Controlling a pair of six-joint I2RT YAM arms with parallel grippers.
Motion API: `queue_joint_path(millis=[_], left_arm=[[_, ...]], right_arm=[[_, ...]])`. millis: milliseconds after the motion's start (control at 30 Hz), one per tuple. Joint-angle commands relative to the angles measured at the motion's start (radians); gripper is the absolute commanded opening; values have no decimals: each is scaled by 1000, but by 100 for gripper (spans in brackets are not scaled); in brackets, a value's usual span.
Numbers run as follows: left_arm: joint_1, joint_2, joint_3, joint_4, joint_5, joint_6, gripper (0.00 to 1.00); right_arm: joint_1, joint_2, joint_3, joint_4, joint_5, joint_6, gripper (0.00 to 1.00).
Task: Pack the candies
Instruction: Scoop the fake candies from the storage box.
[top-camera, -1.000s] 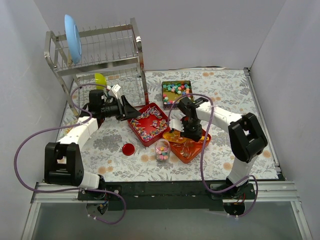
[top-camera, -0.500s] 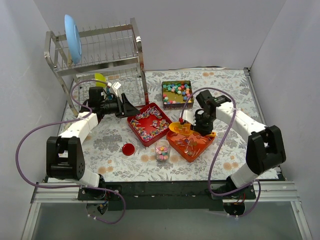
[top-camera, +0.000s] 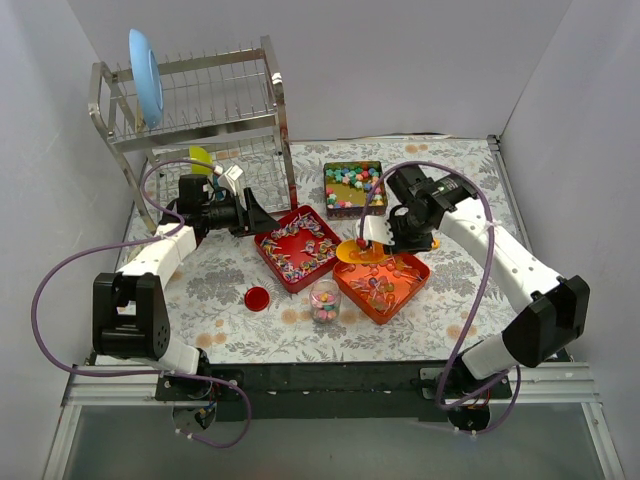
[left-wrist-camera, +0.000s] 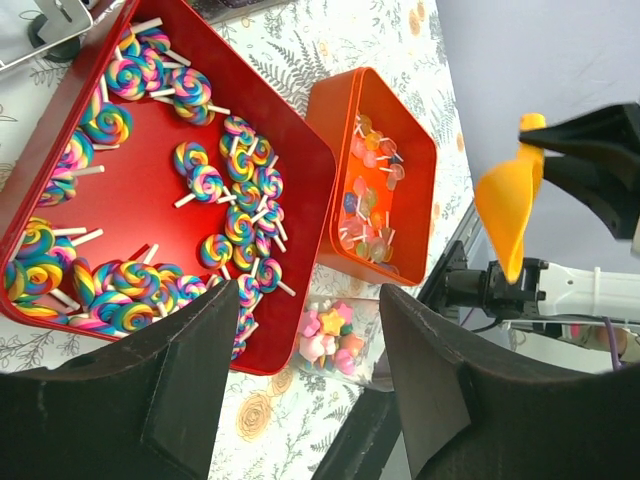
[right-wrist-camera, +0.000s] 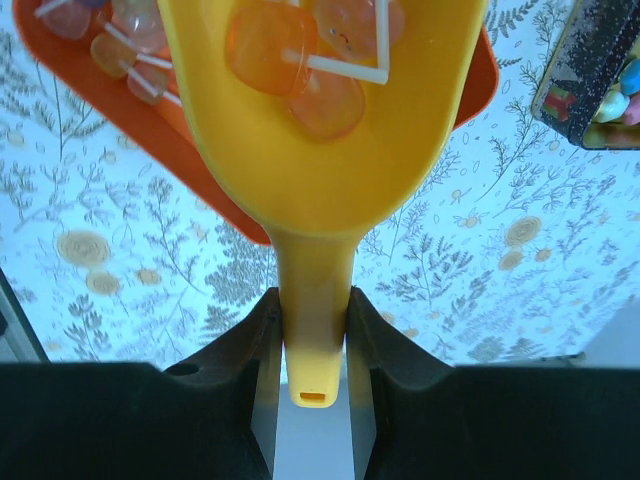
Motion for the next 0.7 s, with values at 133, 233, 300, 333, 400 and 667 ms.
queue_joint_path(millis=[133,233,300,333,400,667], left_arm=[[7,-64,-9,-7,-30,40,58],[9,-80,-31,9,-36,35,58],[11,-95,-38,15,-39,29,58],[12,-100,-45,15,-37,31,58],[12,-115,-51,15,-39,31,58],[15,-161,-98,33,-41,17,59]], right_arm=[[147,-59,-1,-100,299,-131,1],[187,-30,51,-99,367,-128,1],[209,-10,79,-99,407,-135,1],[231,0,93,-97,436,-138,1],[262,26,127,-99,465,-138,1],[356,78,193,-100,585,-167,1]])
